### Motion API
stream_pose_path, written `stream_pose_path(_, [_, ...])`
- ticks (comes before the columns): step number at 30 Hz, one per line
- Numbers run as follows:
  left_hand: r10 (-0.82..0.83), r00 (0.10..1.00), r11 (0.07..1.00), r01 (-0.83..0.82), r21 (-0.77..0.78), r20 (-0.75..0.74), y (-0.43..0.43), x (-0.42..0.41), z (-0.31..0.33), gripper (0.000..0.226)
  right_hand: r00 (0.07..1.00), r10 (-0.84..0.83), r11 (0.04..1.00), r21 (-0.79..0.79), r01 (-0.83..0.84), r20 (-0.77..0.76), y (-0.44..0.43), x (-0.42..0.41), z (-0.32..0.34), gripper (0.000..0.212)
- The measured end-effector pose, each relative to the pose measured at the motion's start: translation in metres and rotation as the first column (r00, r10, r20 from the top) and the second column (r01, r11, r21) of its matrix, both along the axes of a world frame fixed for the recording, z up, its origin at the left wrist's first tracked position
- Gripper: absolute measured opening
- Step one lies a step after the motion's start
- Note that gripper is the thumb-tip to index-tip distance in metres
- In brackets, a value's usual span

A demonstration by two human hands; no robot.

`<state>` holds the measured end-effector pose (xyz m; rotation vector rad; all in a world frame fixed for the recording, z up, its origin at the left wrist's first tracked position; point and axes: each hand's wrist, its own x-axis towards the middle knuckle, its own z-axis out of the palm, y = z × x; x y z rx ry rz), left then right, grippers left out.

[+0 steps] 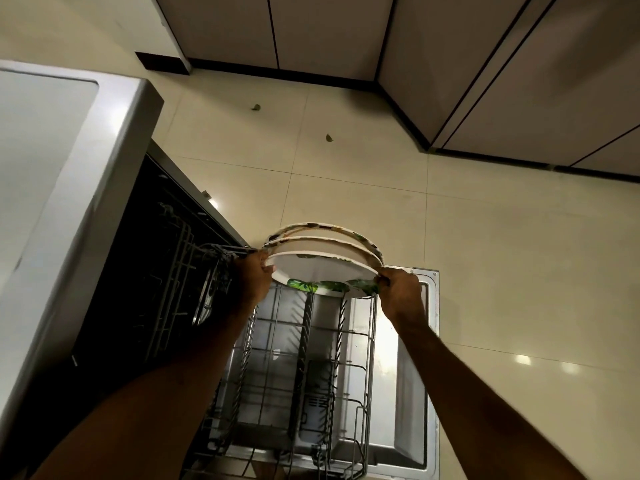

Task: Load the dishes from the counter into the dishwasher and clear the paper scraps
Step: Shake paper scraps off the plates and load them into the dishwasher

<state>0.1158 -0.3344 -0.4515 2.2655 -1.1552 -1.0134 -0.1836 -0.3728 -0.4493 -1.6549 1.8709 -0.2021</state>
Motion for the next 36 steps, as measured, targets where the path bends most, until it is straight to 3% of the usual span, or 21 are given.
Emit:
stream_pose_path(4, [-0.11,0.992,0.987,0.101,0.125,0.064,0.001,0.011,-0.017,0.062,0.999,-0.047,0.999,0.018,0.047,0.012,-0.005,0.009,-0.005,0.022])
stream_pose_path(8, [-0.151,0.988,0.979,0.144,0.147,0.042,0.003,0.018,-0.039,0.076,1.0,-0.015,0.999,0.036,0.015,0.023,-0.005,0.01,0.004,0.028])
stream_pose_path(16, [-0.243,0.963,0.962,0.223,0.16,0.118,0.01,-0.023,0.043,0.081,0.983,0.049,0.999,-0.018,-0.046,0.178,0.015,0.012,0.04,0.039])
stream_pose_path(24, [-0.411,0.866,0.911,0.404,0.085,0.286,0.035,-0.038,0.127,0.082,0.932,0.305,0.948,-0.161,-0.276,0.198,0.04,0.032,0.121,0.061])
stream_pose_path(30, [-0.461,0.788,0.881,0.46,0.107,0.407,0.078,-0.047,0.219,0.081,0.917,0.385,0.904,-0.245,-0.351,0.106,0.065,0.048,0.196,0.062])
stream_pose_path(36, [-0.473,0.716,0.866,0.486,0.12,0.513,0.137,-0.048,0.306,0.081,0.873,0.487,0.853,-0.23,-0.469,0.026,0.104,0.065,0.27,0.068])
